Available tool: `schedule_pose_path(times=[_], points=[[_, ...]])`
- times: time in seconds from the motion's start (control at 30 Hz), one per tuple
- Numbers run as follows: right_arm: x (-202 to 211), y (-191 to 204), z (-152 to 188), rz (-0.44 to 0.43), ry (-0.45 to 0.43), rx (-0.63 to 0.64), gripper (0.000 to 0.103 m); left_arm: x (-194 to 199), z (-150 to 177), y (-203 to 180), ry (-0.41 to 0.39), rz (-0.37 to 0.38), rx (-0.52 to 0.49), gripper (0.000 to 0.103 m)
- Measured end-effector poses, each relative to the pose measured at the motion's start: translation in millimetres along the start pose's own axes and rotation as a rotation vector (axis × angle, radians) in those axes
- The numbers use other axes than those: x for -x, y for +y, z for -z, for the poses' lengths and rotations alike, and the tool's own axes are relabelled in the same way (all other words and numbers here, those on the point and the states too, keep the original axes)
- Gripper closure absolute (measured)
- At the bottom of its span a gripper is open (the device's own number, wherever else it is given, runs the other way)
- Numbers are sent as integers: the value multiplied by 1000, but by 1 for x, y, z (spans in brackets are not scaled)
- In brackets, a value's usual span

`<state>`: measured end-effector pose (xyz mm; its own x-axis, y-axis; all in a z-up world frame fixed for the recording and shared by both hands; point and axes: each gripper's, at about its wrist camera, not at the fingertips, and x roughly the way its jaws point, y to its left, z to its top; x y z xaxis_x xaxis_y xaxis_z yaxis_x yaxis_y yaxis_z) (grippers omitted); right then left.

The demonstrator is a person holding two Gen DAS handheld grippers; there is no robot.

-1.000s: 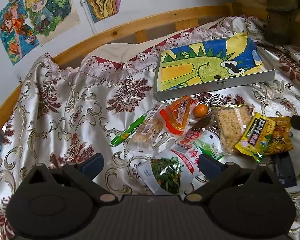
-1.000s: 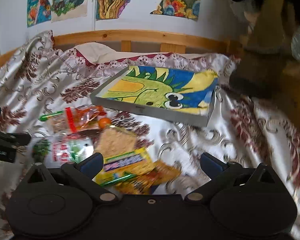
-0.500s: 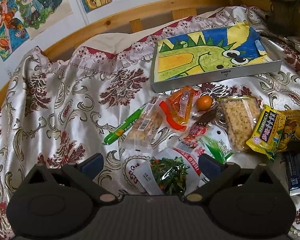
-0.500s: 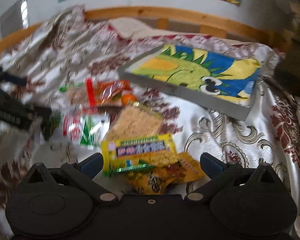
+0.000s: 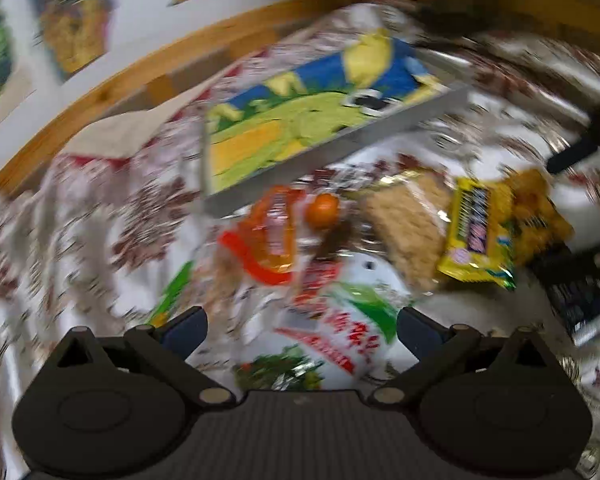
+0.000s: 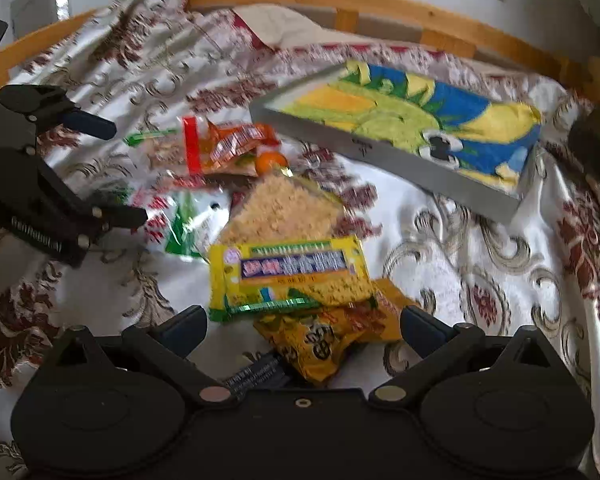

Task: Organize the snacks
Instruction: 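Move the right tool toward the gold packet while the left tool approaches the brown packet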

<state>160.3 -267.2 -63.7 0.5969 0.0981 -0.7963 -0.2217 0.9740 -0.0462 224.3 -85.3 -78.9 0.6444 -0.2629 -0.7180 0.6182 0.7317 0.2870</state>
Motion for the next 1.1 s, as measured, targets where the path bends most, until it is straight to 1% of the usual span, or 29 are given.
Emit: schedule_pose_path(times=[0.13, 0.27, 0.33, 0.37, 0.4, 0.43, 0.47, 0.5, 0.53, 0.6, 0.63, 0.7, 0.8, 0.83, 0.87, 0.9, 0.93, 0.97, 1.0, 1.1], points=[[-7, -2, 1, 6, 70, -53, 1, -19, -2, -13, -2, 43, -72, 0], [-17, -3, 0, -17, 111, -129, 2, -36, -5, -22, 16, 48, -114, 0], [-21, -5, 0, -31, 115, -167, 10, -44, -7, -22, 35, 48, -116, 0], [-23, -6, 0, -39, 117, -186, 17, -47, -7, -21, 42, 44, -117, 2], [-24, -7, 0, -35, 116, -205, 20, -49, -8, -22, 54, 29, -120, 4], [-23, -8, 0, -29, 108, -217, 22, -48, -7, -21, 55, 40, -115, 6], [-22, -9, 0, -25, 105, -229, 27, -47, -8, -20, 51, 58, -105, 11], [-21, -11, 0, -20, 101, -243, 33, -45, -8, -20, 53, 61, -100, 14], [-20, -14, 0, -18, 95, -260, 37, -43, -9, -19, 54, 59, -101, 16], [-19, -20, 1, -23, 93, -295, 46, -40, -9, -19, 53, 63, -101, 27], [-19, -22, 1, -24, 92, -309, 48, -38, -10, -18, 53, 68, -92, 29], [-17, -25, 1, -29, 89, -326, 51, -35, -11, -15, 61, 81, -68, 39], [-14, -26, 2, -29, 78, -326, 56, -29, -13, -9, 68, 100, -29, 47], [-12, -26, 3, -31, 77, -327, 56, -27, -14, -6, 64, 111, -9, 47], [-11, -28, 4, -37, 75, -330, 56, -25, -15, -3, 56, 121, 11, 44], [-11, -28, 4, -42, 74, -336, 54, -25, -15, 0, 48, 123, 25, 37], [-9, -30, 5, -45, 68, -346, 51, -25, -16, 1, 44, 122, 35, 33], [-8, -32, 5, -50, 57, -357, 43, -26, -17, 3, 40, 123, 42, 29], [-7, -33, 5, -54, 46, -366, 38, -28, -19, 4, 31, 128, 53, 29], [-7, -39, 3, -51, 24, -395, 36, -37, -23, 7, 28, 140, 84, 29]])
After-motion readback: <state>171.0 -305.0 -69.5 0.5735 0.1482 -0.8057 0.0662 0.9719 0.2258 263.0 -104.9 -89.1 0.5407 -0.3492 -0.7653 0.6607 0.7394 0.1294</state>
